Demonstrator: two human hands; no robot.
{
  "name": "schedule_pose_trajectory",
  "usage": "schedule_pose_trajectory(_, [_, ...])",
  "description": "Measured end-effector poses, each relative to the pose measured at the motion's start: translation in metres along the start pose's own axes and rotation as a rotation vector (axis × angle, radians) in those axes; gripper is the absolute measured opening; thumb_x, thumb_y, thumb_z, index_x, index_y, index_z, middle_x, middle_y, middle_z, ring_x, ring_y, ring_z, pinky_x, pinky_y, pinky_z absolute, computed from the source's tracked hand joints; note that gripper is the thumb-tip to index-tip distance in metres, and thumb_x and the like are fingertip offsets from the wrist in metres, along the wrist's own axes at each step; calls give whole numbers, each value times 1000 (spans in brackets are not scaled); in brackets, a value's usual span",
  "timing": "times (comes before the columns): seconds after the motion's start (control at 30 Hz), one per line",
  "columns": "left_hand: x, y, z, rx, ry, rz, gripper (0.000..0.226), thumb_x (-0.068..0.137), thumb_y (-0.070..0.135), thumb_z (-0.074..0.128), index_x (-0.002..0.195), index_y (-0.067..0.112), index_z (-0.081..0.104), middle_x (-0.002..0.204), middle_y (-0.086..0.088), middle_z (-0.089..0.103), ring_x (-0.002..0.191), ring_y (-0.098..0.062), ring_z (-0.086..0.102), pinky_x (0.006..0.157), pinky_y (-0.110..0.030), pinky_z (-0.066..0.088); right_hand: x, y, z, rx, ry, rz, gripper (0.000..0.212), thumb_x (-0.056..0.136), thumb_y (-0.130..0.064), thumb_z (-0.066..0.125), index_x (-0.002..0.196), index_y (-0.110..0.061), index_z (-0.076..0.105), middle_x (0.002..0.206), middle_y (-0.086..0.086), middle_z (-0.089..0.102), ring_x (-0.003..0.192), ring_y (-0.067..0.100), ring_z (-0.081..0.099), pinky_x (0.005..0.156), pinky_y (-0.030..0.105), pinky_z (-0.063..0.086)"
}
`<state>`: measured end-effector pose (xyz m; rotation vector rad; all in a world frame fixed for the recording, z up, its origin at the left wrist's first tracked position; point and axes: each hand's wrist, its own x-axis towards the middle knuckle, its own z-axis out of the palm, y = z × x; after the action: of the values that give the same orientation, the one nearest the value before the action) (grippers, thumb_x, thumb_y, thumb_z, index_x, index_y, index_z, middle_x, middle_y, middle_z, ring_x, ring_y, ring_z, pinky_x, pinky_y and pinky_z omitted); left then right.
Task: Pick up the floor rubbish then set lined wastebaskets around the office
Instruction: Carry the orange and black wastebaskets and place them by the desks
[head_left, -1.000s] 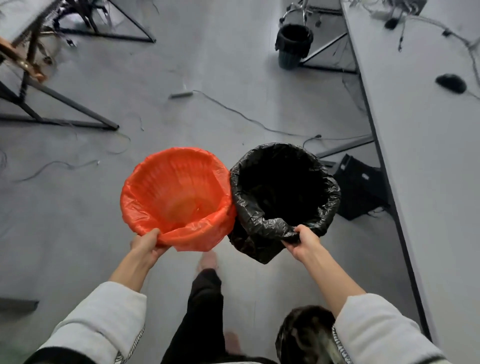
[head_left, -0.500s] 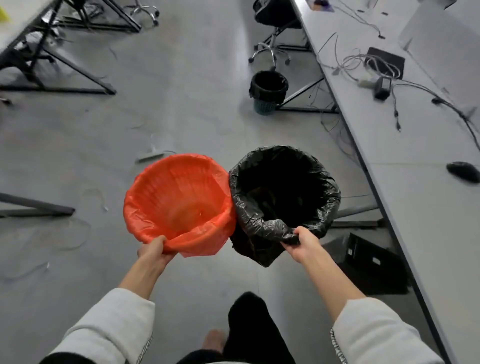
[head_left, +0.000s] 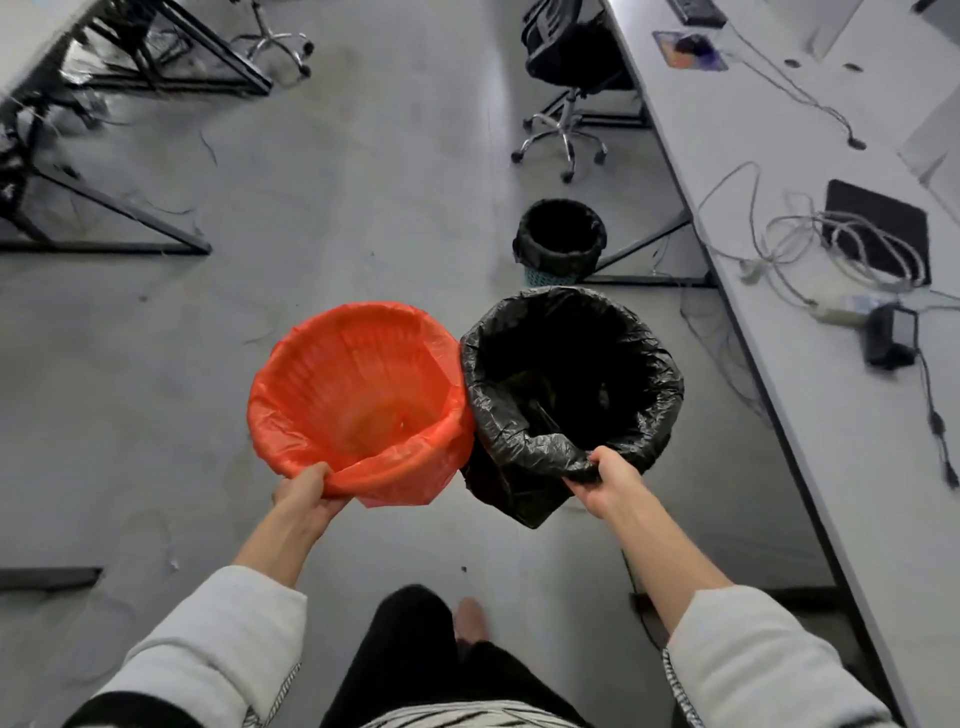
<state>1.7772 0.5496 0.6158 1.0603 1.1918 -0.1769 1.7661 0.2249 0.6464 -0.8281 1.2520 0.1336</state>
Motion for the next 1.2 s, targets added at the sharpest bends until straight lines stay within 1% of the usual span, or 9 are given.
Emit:
schedule_pose_trajectory(0.2, [58, 96, 105, 3, 9, 23, 54, 86, -10, 36, 139, 0, 33, 132, -22, 47, 123, -39, 49, 96, -56, 45, 55, -83, 124, -39, 5, -9, 21, 91, 4, 42, 111, 0, 43, 130, 25, 50, 103, 38, 56, 70, 47, 50])
schedule_pose_trajectory(0.27, [103, 151, 161, -1, -25, 2, 56, 86, -10, 35, 140, 1, 31, 137, -22, 45, 124, -38, 49, 98, -55, 44, 88, -123, 199, -30, -29, -11, 21, 91, 5, 42, 112, 0, 42, 130, 26, 50, 100, 37, 55, 72, 47, 49])
schedule_pose_trajectory(0.43, [192, 270, 263, -13, -57, -36, 58, 80, -9, 38, 137, 1, 34, 136, -23, 47, 117, -38, 53, 83, -53, 49, 130, -202, 349, -15, -2, -25, 29, 90, 6, 40, 119, 2, 43, 131, 24, 49, 117, 39, 53, 72, 46, 48])
schedule_pose_trajectory(0.57, [234, 354, 340, -7, -48, -20, 58, 81, -10, 39, 138, 1, 33, 137, -23, 45, 119, -38, 52, 87, -55, 48, 158, -260, 444, -12, 11, -24, 25, 90, 6, 40, 114, 1, 44, 118, 23, 52, 116, 38, 55, 74, 46, 49])
schedule_pose_trajectory(0.7, [283, 439, 417, 34, -26, 3, 57, 82, -9, 39, 137, 0, 34, 137, -23, 46, 119, -38, 52, 88, -53, 49, 202, -317, 539, -6, 12, -15, 19, 90, 6, 41, 108, 1, 44, 111, 23, 51, 98, 36, 56, 74, 48, 50])
schedule_pose_trajectory(0.83, [342, 515, 500, 56, -20, 15, 55, 83, -10, 38, 137, 0, 34, 137, -23, 47, 120, -39, 52, 92, -53, 47, 263, -377, 638, -18, 5, -14, 24, 87, 6, 43, 109, -1, 46, 115, 24, 53, 79, 33, 57, 53, 48, 52])
schedule_pose_trajectory(1.03, [428, 639, 639, -1, 22, 27, 53, 85, -11, 38, 137, -1, 33, 137, -24, 46, 121, -39, 51, 94, -53, 46, 351, -488, 811, -44, -28, 46, 36, 90, 4, 39, 126, 4, 44, 131, 24, 50, 113, 38, 55, 60, 47, 51])
schedule_pose_trajectory(1.13, [457, 698, 693, 0, 50, 37, 52, 86, -10, 39, 137, -3, 32, 137, -25, 46, 121, -38, 52, 94, -53, 46, 368, -542, 891, -78, -27, 49, 23, 92, 3, 39, 115, 1, 43, 127, 25, 48, 121, 40, 50, 78, 48, 48])
schedule_pose_trajectory(1.2, [479, 737, 728, -2, 50, 25, 51, 87, -9, 40, 137, -3, 32, 137, -25, 46, 122, -38, 51, 96, -52, 46, 385, -577, 944, -91, -46, 71, 19, 92, 3, 40, 111, -1, 43, 127, 24, 49, 121, 39, 50, 81, 48, 47])
